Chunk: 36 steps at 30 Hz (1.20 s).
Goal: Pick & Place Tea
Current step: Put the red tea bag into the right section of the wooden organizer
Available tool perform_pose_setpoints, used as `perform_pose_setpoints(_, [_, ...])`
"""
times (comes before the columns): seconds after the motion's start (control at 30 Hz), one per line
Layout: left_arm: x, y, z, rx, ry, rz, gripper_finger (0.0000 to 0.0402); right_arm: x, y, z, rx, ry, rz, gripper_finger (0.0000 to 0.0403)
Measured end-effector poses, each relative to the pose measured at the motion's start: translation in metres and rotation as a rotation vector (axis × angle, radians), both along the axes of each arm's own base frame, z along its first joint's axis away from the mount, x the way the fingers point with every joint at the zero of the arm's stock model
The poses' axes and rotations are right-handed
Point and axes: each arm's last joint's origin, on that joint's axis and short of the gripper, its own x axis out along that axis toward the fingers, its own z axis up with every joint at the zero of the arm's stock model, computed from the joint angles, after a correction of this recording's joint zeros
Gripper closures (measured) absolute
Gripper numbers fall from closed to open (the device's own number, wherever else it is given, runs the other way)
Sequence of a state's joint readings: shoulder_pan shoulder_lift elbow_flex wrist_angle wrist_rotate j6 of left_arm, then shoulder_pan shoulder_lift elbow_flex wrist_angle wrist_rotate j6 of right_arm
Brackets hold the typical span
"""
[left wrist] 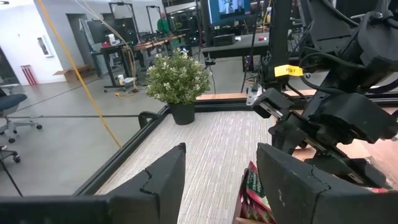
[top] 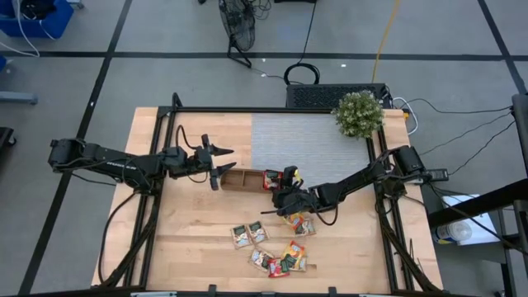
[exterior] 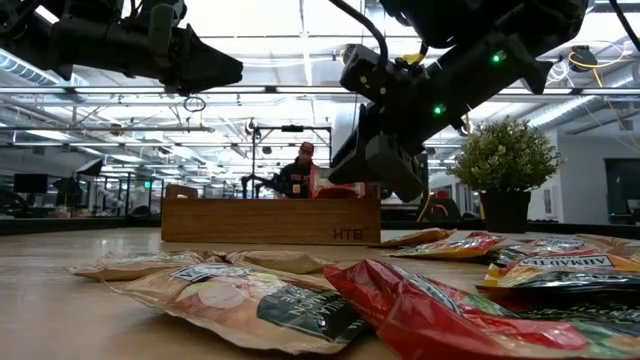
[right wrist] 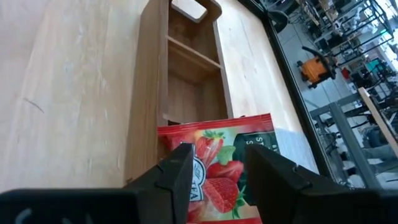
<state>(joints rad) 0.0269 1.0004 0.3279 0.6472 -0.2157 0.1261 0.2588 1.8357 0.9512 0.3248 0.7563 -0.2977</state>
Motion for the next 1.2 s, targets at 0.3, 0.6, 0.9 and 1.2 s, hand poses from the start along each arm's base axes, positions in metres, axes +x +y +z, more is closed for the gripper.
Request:
perform_pose_setpoints(0.3, [0.0,0.0,0.0,0.0,0.0,0.0,0.0201,-0.001,0.003,-0.002,0.007,0.04,0.051,0.0307])
perform_pose_setpoints(0.6, [0.0,0.0,0.0,0.0,0.0,0.0,0.0201,0.019,0.011,0.049,0.17,0.195,0.127,0.04])
perform_pose_setpoints(0.9, [0.0,0.0,0.001,0.0,-0.006,0.0,0.0201,0.02,-0.015,0.075,0.342,0.435,0.108,0.0403])
perform_pose_setpoints(1.2, [0.0,0.0,0.0,0.0,-0.002,-0.001,0.0201,0.027,-0.021,0.054,0.364,0.384,0.129,0.0403])
